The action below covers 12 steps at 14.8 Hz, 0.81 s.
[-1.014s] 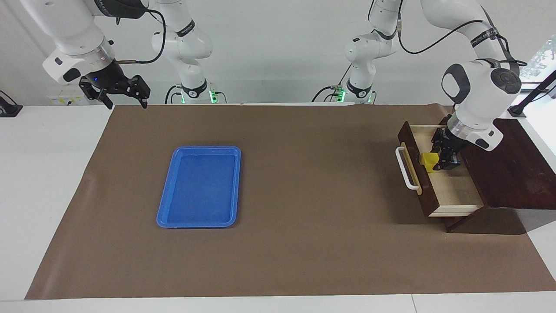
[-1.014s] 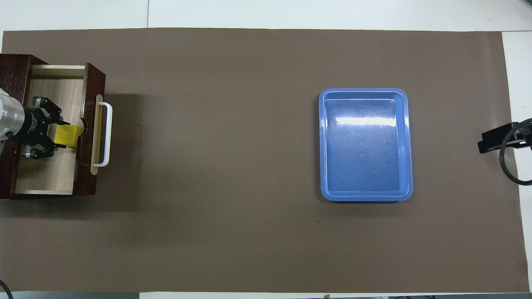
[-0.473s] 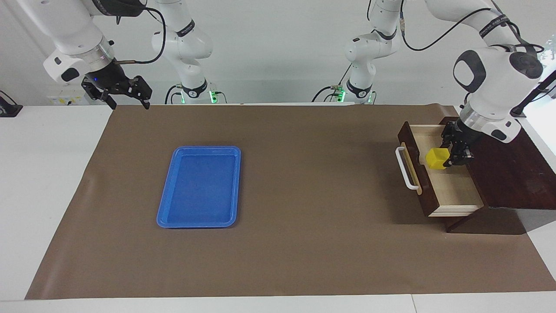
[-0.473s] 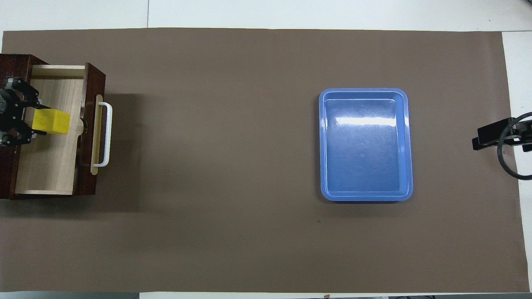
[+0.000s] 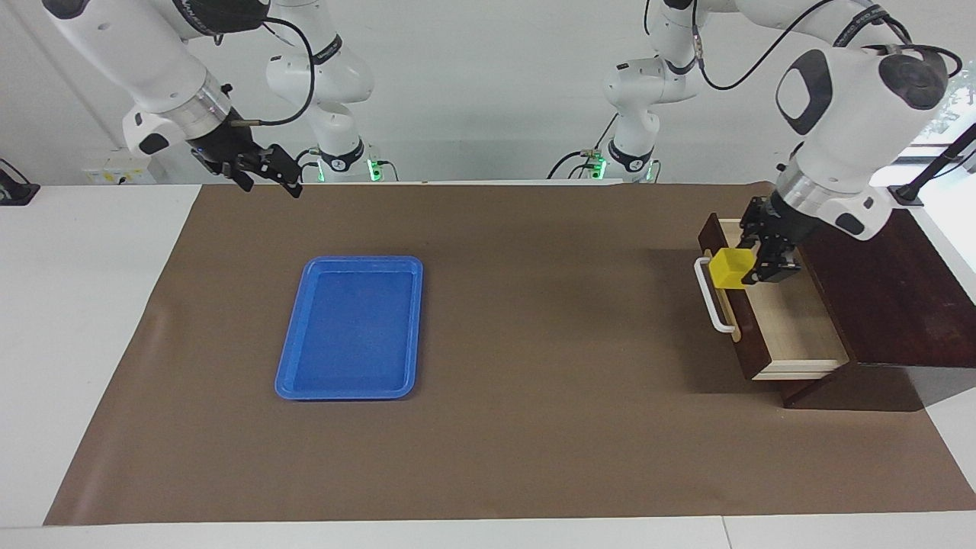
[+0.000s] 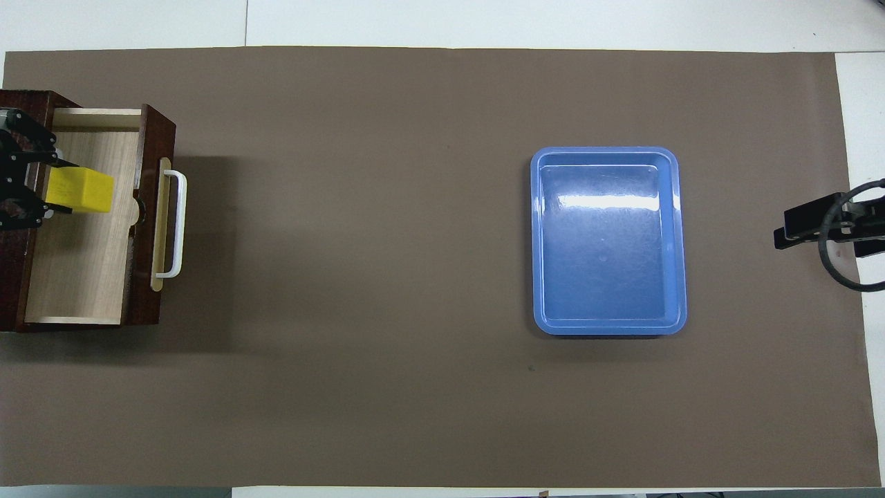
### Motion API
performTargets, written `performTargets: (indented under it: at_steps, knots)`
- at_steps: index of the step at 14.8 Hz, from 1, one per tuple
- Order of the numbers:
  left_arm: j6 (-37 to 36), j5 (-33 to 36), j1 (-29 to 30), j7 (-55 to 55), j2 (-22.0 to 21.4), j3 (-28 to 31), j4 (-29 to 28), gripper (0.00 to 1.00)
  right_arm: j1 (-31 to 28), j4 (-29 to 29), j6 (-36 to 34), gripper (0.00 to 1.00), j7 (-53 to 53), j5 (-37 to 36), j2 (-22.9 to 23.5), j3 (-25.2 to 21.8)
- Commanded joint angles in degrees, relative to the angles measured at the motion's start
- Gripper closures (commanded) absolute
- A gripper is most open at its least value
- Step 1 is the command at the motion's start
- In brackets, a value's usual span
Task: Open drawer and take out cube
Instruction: 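Lift the cube with the left gripper while the right gripper approaches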
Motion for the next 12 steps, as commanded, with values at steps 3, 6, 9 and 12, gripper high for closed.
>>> performTargets:
  at_steps: [3,6,9,12]
  knots:
    - [-4.1,0.5,-9.3,-14.1,1.1,0.7,2.6,1.00,6.9,-5.7,7.9,0.00,24.5,10.8,0.9,0.3]
    - [-4.3,0.4,-13.4,-19.5,1.0,0.7,2.6,1.00,11.9,-6.1,15.4,0.00,37.2,17.9,5.8,0.3]
    - [-3.2,0.2,-14.2,-24.5,1.4,0.6,2.6,1.00,17.3,-6.6,24.8,0.00,45.2,24.8,10.4,0.3]
    - [-1.8,0.3,-16.1,-27.2,2.7,0.6,2.7,1.00,21.6,-9.5,35.1,0.00,49.5,33.4,12.1,0.3]
